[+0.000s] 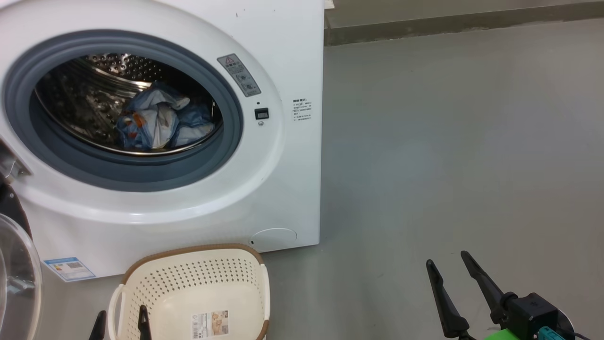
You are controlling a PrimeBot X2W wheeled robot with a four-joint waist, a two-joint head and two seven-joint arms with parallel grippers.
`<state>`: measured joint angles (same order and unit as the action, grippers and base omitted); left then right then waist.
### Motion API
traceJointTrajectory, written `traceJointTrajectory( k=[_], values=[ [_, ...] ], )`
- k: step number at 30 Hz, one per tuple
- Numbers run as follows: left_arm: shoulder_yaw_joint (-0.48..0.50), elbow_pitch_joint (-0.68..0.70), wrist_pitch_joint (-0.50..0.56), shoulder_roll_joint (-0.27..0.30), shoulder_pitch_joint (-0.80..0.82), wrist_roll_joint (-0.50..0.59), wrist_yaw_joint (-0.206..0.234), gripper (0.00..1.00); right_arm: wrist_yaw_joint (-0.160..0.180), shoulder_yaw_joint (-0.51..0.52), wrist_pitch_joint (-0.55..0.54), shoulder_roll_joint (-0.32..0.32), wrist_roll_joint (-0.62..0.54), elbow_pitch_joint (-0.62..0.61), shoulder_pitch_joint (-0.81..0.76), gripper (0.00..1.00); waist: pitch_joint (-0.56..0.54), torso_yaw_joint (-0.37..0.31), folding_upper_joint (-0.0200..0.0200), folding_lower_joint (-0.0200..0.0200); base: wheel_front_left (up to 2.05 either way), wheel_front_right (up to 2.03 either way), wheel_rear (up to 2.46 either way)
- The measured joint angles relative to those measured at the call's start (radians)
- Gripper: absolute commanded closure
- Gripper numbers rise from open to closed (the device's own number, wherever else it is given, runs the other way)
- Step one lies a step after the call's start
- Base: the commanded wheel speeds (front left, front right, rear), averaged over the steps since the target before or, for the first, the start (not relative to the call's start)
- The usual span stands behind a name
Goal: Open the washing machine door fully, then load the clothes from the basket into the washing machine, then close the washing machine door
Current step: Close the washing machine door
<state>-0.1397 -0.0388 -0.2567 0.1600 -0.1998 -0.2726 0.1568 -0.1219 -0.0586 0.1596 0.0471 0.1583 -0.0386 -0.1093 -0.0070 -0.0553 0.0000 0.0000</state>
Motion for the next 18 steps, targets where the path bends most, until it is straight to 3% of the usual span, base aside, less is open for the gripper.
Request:
traceJointTrajectory(
  k=[9, 18],
  values=[
    [0.000, -0.011, 0.000, -0.001, 0.001, 0.006, 0.007, 0.00, 0.000, 0.000, -0.001, 0.000, 0.000, -0.002, 0.000, 0.00, -0.001, 0.002, 0.0000, 0.0000, -0.22, 0.22, 0.00],
    [0.000, -0.018, 0.000, -0.001, 0.007, 0.006, 0.009, 0.00, 0.000, 0.001, -0.001, 0.000, 0.001, -0.003, 0.000, 0.00, 0.001, 0.004, 0.0000, 0.0000, -1.33, 1.33, 0.00]
  ],
)
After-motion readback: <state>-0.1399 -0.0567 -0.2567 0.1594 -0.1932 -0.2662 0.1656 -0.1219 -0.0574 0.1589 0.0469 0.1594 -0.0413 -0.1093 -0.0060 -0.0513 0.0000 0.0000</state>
